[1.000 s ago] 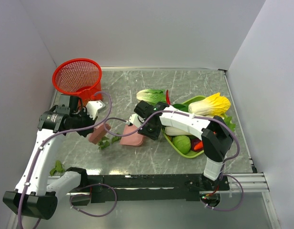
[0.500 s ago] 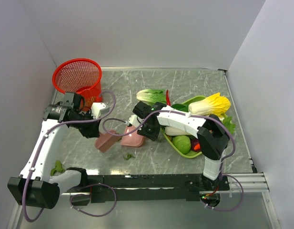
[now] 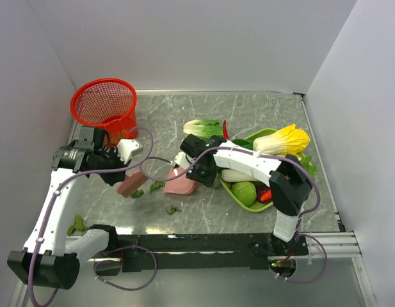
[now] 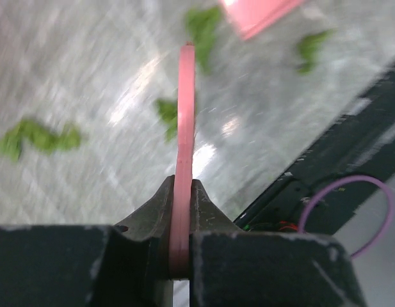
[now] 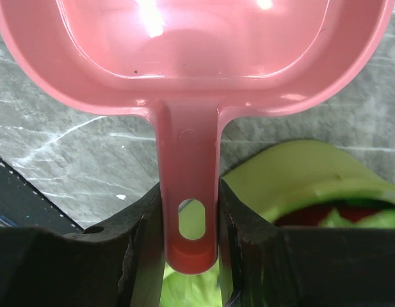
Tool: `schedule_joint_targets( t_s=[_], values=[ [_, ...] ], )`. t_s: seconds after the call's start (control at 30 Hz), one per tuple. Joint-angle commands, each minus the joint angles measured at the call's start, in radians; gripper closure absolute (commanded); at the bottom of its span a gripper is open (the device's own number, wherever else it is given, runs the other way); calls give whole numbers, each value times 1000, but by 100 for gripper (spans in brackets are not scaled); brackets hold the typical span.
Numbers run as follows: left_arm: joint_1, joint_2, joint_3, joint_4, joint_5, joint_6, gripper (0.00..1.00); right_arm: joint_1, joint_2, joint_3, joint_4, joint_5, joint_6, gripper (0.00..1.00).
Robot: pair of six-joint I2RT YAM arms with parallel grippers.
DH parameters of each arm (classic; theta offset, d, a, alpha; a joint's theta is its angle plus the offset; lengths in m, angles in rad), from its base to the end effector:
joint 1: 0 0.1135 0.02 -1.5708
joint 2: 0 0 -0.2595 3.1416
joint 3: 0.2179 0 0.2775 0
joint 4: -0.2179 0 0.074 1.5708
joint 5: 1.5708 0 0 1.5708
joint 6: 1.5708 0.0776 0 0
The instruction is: Sweep away the paper scraps from the table
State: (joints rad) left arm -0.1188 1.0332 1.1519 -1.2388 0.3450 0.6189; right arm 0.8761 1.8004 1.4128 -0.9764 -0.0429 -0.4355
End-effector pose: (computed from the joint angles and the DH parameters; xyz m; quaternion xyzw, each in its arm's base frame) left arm 0.2085 -0.0513 0.2957 0.3820 0.8818 -0.1076 0.2547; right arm 0.2431 0.2969 0.1710 -0.6081 0.7868 0.0434 0.0960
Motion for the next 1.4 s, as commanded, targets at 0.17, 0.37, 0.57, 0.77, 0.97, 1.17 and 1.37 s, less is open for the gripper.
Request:
schedule_joint_targets(
  t_s=[0.17,0.37,0.57,0.77,0.97,1.17,1.37],
  values=[
    [-5,-85,-95,-133,406,250,99,-75,-153,107,31,-58,92,100],
    [-110,28,-55,-38,460,249,99,-134,-112,241,42,-124,132,100],
    [-243,134,0,62,483,187,99,-160,-73,313,61,-117,144,100],
    [-370,252,-17,196,413,136,99,-172,-70,333,65,-114,150,100],
    [-377,309,-38,262,297,88,99,-172,-84,310,67,-120,147,100],
    [-368,233,-58,300,41,30,99,-172,-93,279,68,-117,139,100],
    [-245,168,-49,279,-71,33,99,-170,-110,222,73,-112,135,100]
  ],
)
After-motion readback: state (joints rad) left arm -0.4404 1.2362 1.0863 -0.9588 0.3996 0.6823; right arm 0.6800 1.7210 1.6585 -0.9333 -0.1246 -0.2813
